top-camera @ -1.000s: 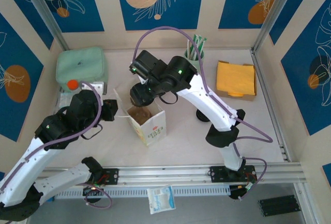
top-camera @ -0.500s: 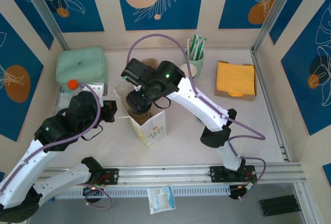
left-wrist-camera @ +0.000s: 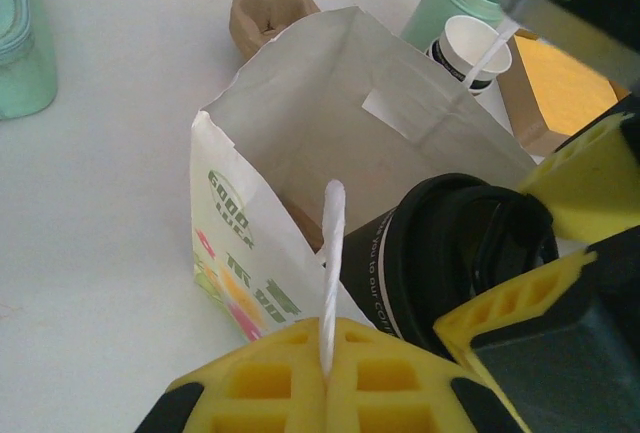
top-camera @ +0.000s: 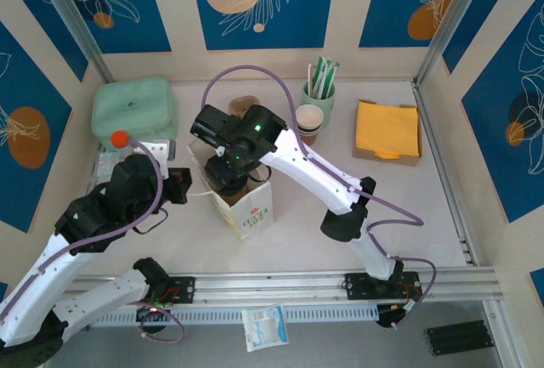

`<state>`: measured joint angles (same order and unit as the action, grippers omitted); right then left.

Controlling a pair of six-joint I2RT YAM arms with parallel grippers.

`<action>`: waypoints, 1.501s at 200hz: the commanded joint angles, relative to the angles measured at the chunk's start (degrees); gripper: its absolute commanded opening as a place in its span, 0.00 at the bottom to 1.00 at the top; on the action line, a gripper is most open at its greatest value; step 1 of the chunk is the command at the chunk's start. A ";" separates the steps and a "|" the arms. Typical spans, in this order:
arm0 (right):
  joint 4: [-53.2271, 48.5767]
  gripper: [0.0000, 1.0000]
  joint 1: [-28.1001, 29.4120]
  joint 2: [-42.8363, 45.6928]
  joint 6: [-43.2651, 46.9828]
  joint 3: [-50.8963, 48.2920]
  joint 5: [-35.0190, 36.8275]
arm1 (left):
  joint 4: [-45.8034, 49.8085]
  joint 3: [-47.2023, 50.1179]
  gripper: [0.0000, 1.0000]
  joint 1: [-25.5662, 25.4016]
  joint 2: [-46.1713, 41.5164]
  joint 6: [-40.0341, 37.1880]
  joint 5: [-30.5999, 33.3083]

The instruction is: Pack the takeout coffee

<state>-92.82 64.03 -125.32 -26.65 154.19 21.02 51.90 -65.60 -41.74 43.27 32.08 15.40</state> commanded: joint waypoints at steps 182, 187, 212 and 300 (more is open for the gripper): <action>-3.82 0.59 -1.05 -3.62 -1.47 -0.55 -0.63 | -1.01 1.13 0.00 0.41 -2.23 -0.33 -1.07; -3.86 0.59 -0.89 -3.75 -1.54 -0.58 -0.58 | -1.05 1.17 0.00 0.42 -2.25 -0.30 -1.14; -4.18 0.59 -0.36 -4.14 -1.65 -1.14 -0.21 | -1.36 1.43 0.00 0.41 -2.11 -0.29 -1.28; -3.57 0.59 -0.13 -5.54 -1.98 -3.73 -0.73 | -1.72 1.86 0.00 0.39 -2.19 -0.30 -1.62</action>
<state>-92.84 63.75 -130.21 -27.51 151.30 20.86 51.37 -64.31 -41.74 41.45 32.08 14.72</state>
